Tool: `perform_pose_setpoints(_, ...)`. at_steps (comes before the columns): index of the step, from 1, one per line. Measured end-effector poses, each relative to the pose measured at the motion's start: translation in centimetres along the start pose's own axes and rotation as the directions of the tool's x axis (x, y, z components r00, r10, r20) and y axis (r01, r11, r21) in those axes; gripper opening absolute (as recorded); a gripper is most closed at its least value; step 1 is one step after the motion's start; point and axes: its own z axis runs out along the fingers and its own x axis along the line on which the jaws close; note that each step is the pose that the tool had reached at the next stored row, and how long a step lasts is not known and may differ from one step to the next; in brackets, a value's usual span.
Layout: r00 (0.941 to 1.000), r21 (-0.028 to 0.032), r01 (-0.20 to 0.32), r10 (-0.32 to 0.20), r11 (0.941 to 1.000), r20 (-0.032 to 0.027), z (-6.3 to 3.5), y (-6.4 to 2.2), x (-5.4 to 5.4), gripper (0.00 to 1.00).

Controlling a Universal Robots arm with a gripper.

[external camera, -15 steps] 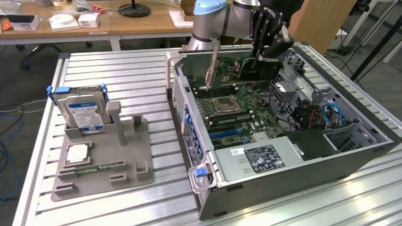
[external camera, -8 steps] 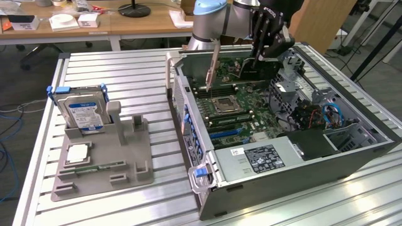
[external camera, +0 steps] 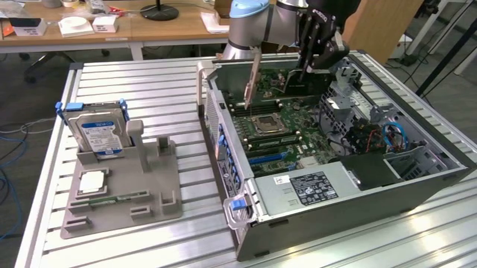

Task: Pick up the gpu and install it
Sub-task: 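Insert the gpu into the slot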

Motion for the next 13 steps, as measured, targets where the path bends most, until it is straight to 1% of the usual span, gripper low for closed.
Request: perform_pose_setpoints(13, 1.0, 0.0001, -0.005, 0.005, 1.0, -0.0001, 0.86, -0.23, 0.02, 0.26)
